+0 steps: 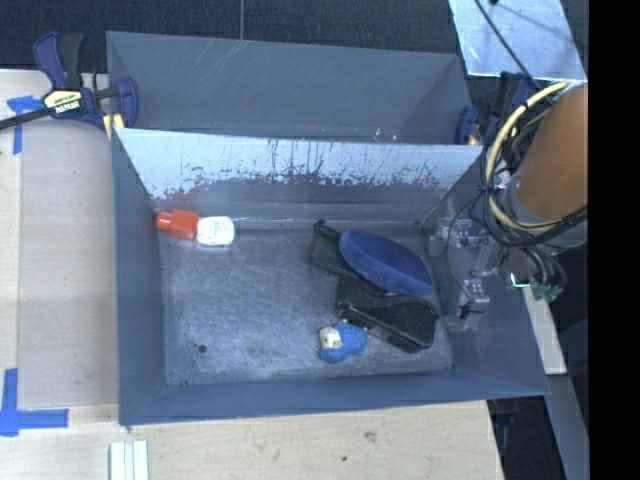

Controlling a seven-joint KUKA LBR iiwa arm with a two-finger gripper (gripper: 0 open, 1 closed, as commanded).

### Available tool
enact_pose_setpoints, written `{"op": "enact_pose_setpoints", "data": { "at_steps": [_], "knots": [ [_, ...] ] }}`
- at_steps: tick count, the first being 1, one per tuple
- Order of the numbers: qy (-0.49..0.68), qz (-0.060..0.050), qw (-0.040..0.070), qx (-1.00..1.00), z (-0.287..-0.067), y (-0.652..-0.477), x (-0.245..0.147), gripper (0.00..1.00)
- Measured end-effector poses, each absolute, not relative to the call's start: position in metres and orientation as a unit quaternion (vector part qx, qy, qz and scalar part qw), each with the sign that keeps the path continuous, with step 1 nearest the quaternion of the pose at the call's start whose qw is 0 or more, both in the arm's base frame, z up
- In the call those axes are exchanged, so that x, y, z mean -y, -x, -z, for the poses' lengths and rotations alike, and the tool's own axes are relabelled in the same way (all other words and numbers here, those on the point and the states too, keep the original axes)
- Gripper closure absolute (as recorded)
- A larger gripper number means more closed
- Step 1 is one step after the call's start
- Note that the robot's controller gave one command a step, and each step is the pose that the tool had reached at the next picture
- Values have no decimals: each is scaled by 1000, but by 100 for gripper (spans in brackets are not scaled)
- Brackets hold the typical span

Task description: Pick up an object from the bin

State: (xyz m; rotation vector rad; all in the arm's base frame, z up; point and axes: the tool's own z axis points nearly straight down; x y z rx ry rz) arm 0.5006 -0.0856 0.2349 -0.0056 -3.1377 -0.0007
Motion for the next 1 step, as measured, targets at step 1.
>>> {"op": "enact_pose_setpoints", "data": {
  "at_steps": [1],
  "knots": [
    [8,0,1,1000,-127,-526,67,0]
  ]
}}
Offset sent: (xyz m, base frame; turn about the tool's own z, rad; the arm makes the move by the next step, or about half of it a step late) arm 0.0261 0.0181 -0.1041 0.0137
